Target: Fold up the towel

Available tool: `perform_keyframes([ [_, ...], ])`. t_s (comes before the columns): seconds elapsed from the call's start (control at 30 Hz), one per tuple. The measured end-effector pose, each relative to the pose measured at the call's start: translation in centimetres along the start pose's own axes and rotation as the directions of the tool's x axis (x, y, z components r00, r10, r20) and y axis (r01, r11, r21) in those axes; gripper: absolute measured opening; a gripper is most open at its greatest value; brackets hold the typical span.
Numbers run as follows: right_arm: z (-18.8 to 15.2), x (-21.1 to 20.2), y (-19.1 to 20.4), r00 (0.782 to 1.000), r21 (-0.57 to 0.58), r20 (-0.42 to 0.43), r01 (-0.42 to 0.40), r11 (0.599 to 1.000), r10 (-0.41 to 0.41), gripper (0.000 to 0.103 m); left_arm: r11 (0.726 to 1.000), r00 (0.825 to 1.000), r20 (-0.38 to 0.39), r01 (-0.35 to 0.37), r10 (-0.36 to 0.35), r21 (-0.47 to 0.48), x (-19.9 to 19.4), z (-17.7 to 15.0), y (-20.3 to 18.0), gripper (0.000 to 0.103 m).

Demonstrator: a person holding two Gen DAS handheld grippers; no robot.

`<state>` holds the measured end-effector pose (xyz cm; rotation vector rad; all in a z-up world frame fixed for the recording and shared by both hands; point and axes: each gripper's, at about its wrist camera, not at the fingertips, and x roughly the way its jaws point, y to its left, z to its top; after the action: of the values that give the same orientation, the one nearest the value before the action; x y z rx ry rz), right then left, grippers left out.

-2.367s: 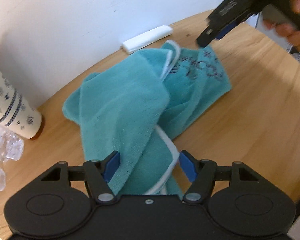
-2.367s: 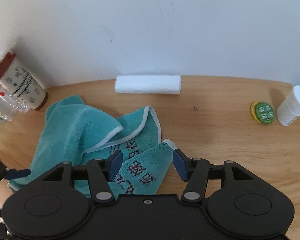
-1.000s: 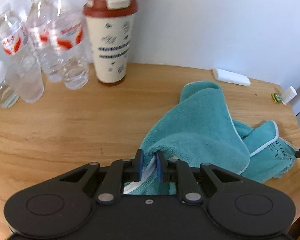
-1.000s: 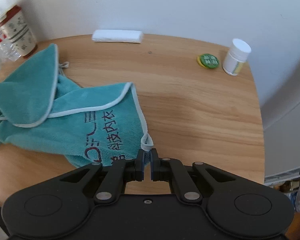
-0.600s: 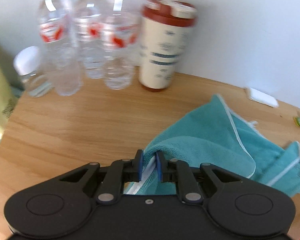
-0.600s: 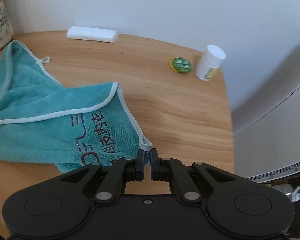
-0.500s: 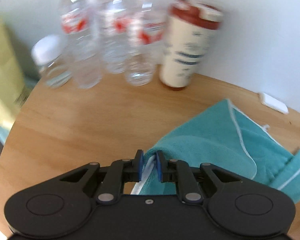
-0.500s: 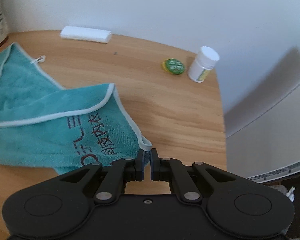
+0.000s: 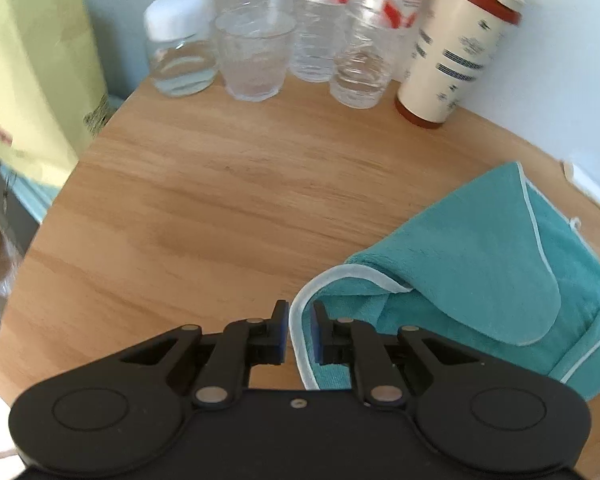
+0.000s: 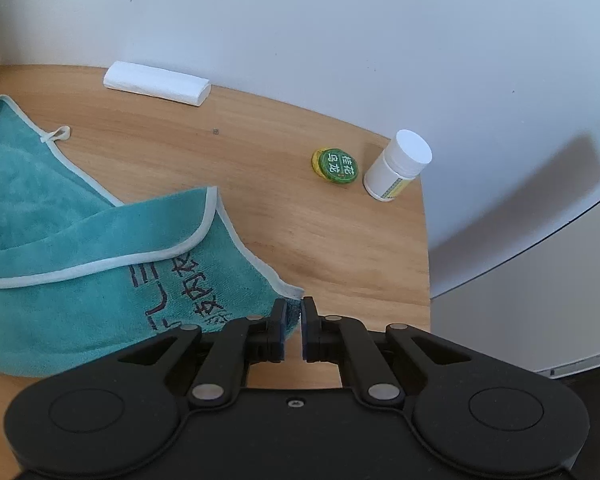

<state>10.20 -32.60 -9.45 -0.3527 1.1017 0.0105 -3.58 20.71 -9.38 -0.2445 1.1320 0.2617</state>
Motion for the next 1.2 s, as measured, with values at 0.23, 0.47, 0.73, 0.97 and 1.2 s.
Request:
perform_keyframes([
  [0.23, 1.0, -2.2, -0.1, 0.997, 0.106, 0.041, -0.072, 0.992, 0.068, 0.027, 0.914, 0.992, -0.023, 0.124, -0.124, 0.387, -0.3, 0.5, -6.7, 0.037],
  [0.47, 2.0, -0.5, 2.5, 0.973, 0.238, 0.027, -0.228, 0.944, 0.229, 0.040, 0.697, 0.978, -0.038, 0.174, -0.206, 0.695, 0.8, -1.3, -14.3, 0.055],
  [0.73, 3.7, 1.9, 2.6, 0.965, 0.368, -0.018, -0.236, 0.900, 0.261, 0.040, 0.549, 0.977, -0.079, 0.178, -0.199, 0.817, 3.6, -1.9, -19.2, 0.055],
  [0.97, 4.0, 3.8, 3.1, 0.965, 0.403, -0.066, -0.207, 0.891, 0.254, 0.041, 0.528, 0.980, -0.076, 0.164, -0.185, 0.833, 5.0, -1.7, -20.3, 0.055],
  [1.2, 4.0, 5.1, 3.3, 0.965, 0.433, -0.091, -0.186, 0.882, 0.247, 0.041, 0.517, 0.979, -0.069, 0.160, -0.192, 0.841, 5.1, -1.9, -21.1, 0.055],
])
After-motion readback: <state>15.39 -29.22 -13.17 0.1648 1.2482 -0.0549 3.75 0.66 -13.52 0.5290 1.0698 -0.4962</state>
